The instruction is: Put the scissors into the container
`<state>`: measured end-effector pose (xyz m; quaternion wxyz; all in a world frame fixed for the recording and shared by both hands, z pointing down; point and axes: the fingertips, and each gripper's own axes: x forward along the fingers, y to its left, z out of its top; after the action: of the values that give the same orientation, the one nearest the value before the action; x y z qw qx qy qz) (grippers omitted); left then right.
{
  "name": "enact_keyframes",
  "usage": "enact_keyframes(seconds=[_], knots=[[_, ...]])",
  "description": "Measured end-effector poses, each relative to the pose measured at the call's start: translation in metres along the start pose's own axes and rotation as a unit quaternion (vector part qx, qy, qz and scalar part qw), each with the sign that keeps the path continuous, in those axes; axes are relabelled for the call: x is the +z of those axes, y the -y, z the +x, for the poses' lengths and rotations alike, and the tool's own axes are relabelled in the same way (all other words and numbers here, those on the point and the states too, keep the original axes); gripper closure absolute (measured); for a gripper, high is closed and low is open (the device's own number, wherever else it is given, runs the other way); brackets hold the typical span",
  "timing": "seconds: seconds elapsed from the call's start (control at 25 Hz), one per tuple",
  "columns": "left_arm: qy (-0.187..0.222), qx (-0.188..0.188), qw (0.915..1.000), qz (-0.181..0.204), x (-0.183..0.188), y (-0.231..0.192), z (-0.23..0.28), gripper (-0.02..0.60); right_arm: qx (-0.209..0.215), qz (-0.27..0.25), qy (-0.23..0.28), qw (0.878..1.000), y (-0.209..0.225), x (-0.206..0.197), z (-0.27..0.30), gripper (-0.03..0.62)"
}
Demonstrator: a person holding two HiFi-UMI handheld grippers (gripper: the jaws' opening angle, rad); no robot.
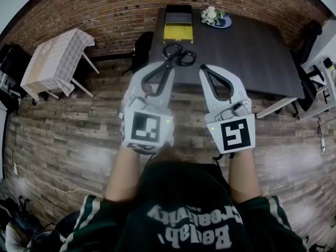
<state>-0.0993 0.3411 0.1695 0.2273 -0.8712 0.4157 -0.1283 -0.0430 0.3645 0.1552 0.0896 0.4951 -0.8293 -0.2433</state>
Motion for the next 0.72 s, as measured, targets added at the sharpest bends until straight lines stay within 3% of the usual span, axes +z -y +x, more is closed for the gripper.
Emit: enact_keyframes(seconds=[0.72], knots=[[-0.009,-0.007,0.9998,-0.017,-0.028,-0.024,0.028,0.531,0.001,0.019,-0.009,1.0,0.009,-0.018,0.041,0.588]])
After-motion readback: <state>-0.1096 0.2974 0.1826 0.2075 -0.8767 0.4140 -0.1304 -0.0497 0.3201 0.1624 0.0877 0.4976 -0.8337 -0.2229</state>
